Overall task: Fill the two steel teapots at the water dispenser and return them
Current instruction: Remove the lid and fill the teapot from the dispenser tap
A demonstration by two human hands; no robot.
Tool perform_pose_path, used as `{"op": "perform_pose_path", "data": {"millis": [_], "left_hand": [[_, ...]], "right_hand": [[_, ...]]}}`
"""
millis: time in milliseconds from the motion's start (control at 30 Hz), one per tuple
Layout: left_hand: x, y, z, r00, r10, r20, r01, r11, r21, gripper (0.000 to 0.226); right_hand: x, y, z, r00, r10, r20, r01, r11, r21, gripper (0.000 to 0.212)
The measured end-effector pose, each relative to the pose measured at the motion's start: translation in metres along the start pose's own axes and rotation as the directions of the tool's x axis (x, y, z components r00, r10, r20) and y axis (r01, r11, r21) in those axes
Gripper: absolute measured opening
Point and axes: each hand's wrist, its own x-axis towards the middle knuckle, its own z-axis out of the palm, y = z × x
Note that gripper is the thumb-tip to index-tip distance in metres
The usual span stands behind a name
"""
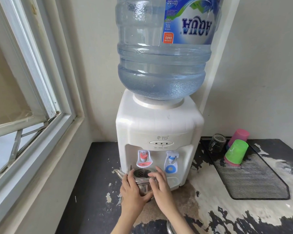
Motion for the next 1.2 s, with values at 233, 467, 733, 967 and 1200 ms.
{"op": "perform_pose_path", "data": {"millis": [233, 467, 733, 967, 1200], "left_hand": [[0.002, 0.0, -0.003, 0.999, -0.011, 0.054, 0.012, 1.0, -0.013, 0.105], [0.002, 0.001, -0.007, 0.994, -0.044, 0.104, 0.049, 0.998, -0.048, 0.104], [0.001, 0.003, -0.01, 0.984, -0.103, 0.142, 0.106, 0.994, -0.015, 0.104], [0.001, 0.004, -0.011, 0.981, -0.118, 0.152, 0.116, 0.993, 0.019, 0.104], [0.001, 0.003, -0.011, 0.98, -0.121, 0.155, 0.116, 0.992, 0.045, 0.106]], "right_hand": [[0.005, 0.004, -0.005, 0.999, 0.024, 0.023, -0.026, 0.998, 0.065, 0.019], [0.005, 0.008, -0.005, 1.0, 0.018, 0.015, -0.019, 0.995, 0.1, 0.024], [0.005, 0.011, -0.005, 1.0, 0.018, 0.001, -0.018, 0.99, 0.141, 0.028], [0.005, 0.014, -0.005, 1.0, 0.023, -0.002, -0.022, 0.988, 0.153, 0.03], [0.004, 0.014, -0.004, 1.0, 0.024, -0.005, -0.023, 0.983, 0.181, 0.03]]}}
